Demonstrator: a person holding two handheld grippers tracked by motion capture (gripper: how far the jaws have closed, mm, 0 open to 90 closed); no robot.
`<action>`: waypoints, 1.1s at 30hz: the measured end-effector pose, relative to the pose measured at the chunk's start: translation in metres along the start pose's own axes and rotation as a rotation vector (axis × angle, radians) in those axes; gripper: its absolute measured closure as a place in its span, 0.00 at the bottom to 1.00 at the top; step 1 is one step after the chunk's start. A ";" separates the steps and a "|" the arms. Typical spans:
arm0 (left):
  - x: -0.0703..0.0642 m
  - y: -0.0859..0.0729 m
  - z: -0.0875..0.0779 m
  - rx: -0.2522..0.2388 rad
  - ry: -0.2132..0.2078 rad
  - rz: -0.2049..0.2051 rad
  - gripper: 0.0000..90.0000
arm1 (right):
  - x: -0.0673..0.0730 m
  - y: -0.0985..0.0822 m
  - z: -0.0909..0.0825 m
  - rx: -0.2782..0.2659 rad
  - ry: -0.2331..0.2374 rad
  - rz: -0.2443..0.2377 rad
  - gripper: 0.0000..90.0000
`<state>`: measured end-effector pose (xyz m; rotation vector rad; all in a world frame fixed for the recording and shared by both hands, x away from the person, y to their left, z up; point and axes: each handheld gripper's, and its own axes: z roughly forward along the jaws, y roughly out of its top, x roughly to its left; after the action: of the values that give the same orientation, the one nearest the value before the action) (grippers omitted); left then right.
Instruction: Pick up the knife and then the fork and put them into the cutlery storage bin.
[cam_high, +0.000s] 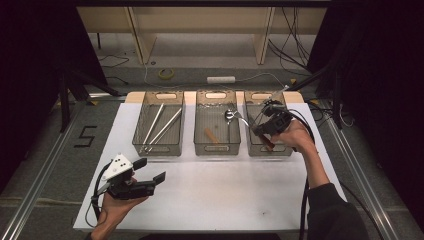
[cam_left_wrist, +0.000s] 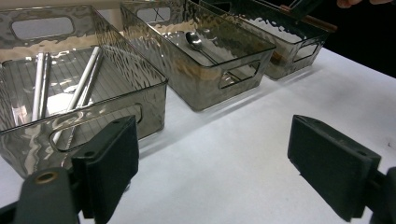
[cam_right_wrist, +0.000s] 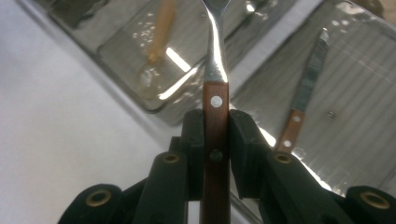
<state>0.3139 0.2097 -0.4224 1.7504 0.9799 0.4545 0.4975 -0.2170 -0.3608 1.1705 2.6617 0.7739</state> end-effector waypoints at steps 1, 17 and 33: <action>0.000 0.000 0.000 -0.001 0.000 -0.001 0.18 | -0.004 0.000 0.001 -0.001 -0.005 0.016 0.86; 0.000 0.000 0.000 -0.001 0.000 -0.001 0.18 | -0.051 0.003 0.012 0.020 -0.052 0.180 0.86; 0.000 0.000 0.000 -0.001 -0.001 -0.001 0.18 | -0.062 0.005 0.018 0.032 -0.084 0.233 0.86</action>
<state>0.3144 0.2100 -0.4223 1.7489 0.9800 0.4533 0.5496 -0.2514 -0.3786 1.5055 2.5079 0.6998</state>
